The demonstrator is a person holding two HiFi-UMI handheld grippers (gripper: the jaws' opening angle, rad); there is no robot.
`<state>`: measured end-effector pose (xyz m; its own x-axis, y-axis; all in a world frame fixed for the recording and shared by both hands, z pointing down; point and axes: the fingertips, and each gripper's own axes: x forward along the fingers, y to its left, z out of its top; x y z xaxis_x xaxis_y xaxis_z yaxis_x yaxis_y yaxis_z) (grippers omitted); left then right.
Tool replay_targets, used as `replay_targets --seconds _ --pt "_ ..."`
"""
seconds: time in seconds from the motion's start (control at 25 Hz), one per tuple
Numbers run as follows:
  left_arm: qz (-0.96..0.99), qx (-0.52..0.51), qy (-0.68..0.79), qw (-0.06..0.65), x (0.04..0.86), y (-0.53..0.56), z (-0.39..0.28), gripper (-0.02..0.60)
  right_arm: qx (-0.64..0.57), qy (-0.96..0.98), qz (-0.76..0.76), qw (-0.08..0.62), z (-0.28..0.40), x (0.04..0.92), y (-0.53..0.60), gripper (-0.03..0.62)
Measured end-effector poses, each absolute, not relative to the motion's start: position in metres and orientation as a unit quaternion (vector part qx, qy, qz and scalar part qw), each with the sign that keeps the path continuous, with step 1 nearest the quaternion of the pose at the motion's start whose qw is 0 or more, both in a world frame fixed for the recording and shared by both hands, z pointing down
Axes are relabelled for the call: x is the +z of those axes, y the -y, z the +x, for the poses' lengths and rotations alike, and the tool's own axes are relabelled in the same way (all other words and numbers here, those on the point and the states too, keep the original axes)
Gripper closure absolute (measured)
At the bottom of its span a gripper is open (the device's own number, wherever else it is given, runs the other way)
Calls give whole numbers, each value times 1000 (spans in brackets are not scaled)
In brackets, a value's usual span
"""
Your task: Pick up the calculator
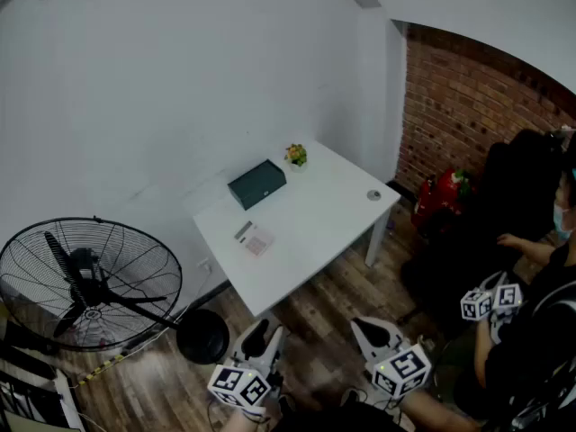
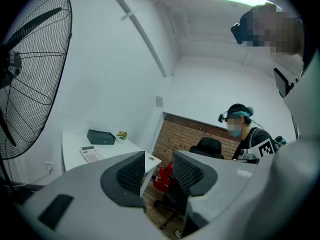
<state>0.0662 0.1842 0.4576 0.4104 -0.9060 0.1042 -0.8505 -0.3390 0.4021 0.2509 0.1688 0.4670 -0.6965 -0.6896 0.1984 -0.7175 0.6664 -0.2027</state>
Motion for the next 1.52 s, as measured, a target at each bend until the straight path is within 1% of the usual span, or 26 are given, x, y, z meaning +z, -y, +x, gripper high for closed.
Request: replay_targets --seconds 0.28,0.56,0.72,0.92,1.04,1.28,1.52 --pt "832 -49 522 181 461 -211 12 413 134 906 398 55 189 478 -189 592" --pt "839 -57 500 208 469 -234 -25 413 127 898 416 65 154 470 -215 592" --pt "842 -63 494 210 468 -239 -45 413 116 898 420 69 134 464 -221 592" --pt "847 -74 483 208 459 -245 -75 413 112 894 431 45 105 452 -225 586" --pt "852 -78 476 203 458 -241 -96 413 106 887 448 36 88 449 -219 559" --pt "855 -74 479 188 454 -229 -142 413 97 882 461 34 50 444 -203 556" --pt "857 -70 477 183 464 -202 -158 413 84 880 466 44 35 449 -181 549"
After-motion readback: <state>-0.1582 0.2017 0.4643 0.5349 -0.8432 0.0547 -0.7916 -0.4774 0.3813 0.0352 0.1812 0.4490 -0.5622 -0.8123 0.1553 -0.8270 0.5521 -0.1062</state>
